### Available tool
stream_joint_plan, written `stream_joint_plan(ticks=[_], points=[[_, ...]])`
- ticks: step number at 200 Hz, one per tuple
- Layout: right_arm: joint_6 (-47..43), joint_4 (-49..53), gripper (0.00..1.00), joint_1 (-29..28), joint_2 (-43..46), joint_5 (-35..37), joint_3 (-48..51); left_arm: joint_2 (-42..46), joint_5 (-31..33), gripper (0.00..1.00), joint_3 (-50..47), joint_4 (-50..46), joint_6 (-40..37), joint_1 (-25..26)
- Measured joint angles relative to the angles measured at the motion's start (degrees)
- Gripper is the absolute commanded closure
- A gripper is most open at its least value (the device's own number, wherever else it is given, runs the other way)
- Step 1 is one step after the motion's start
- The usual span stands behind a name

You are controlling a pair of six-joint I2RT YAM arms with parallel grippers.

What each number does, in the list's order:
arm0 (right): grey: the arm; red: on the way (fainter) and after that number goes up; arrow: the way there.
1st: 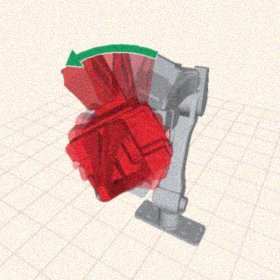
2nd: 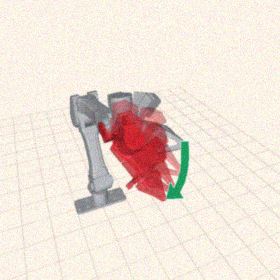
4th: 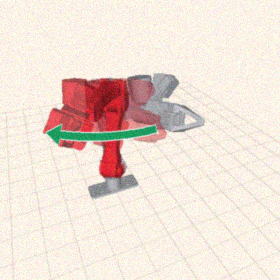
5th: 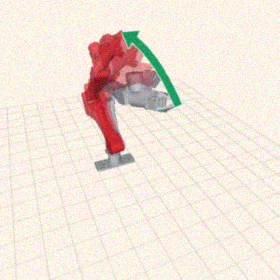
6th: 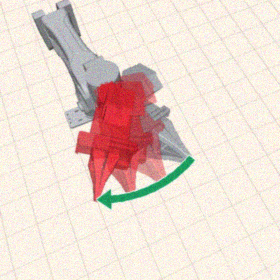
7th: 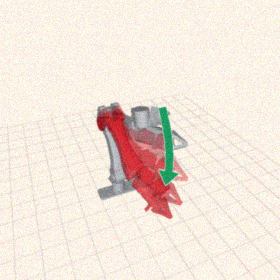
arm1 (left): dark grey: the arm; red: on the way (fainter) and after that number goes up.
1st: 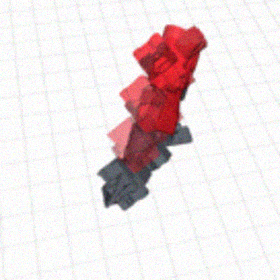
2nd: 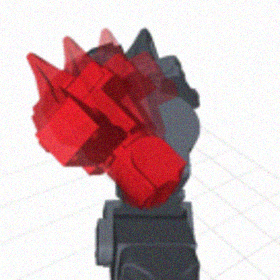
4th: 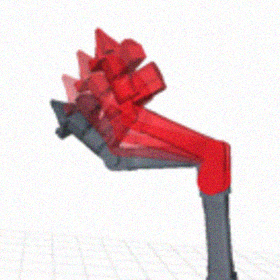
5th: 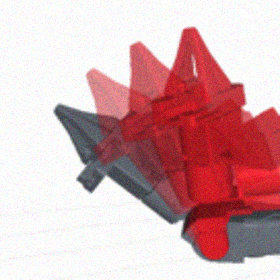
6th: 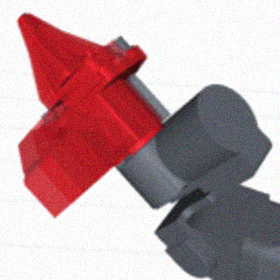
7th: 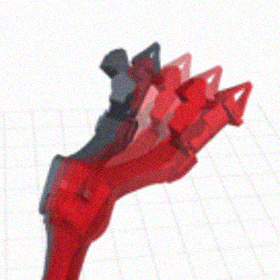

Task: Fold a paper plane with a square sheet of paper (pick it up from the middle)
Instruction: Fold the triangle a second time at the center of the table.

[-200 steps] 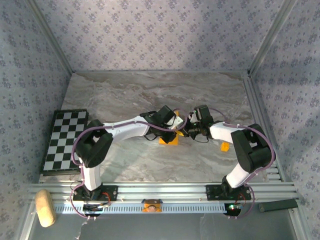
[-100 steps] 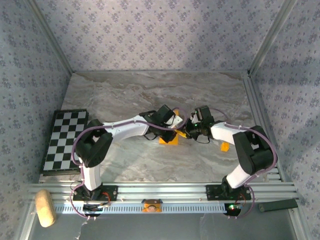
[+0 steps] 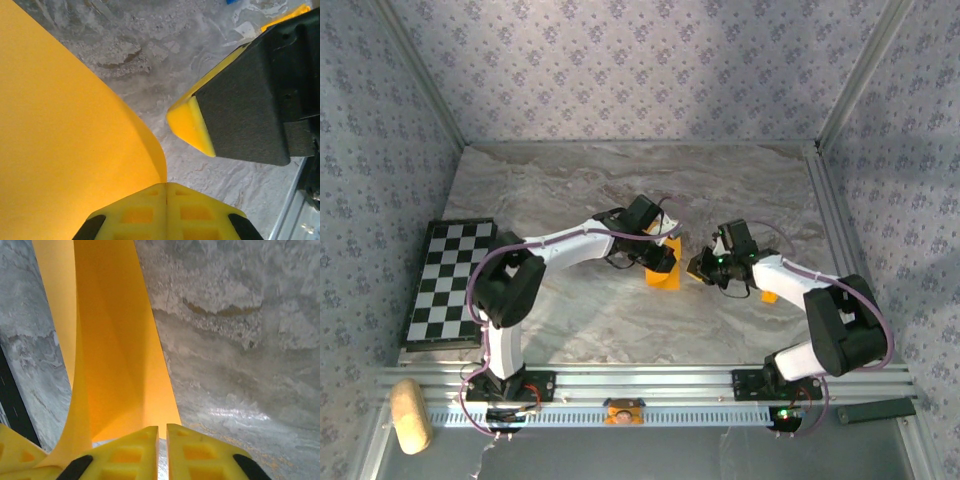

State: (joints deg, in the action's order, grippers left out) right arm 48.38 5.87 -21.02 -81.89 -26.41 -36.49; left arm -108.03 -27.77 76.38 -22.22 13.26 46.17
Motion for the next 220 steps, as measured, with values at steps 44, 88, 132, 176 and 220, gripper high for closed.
stream_joint_plan(ticks=[44,88,132,176,220], points=[[0.0,-1.8,0.94,-2.0,-1.7,-2.0,-0.1,0.0,0.3,0.98,0.0,-0.7,1.7,0.0],[0.1,-3.5,0.96,-3.8,-6.6,-3.0,-0.9,0.0,0.4,0.98,0.0,-0.9,1.9,0.0],[-2.4,0.1,0.96,-4.3,-10.0,-0.9,-3.5,-0.5,0.1,0.96,0.0,-0.8,2.3,-0.4],[-5.9,2.8,0.94,-3.2,-10.0,-0.4,-4.3,-3.7,-1.6,0.95,0.0,-0.8,2.5,-1.7],[-7.1,2.9,0.92,-3.0,-9.9,-1.0,-4.4,-4.7,-2.5,0.95,0.0,-0.6,3.0,-1.9]])
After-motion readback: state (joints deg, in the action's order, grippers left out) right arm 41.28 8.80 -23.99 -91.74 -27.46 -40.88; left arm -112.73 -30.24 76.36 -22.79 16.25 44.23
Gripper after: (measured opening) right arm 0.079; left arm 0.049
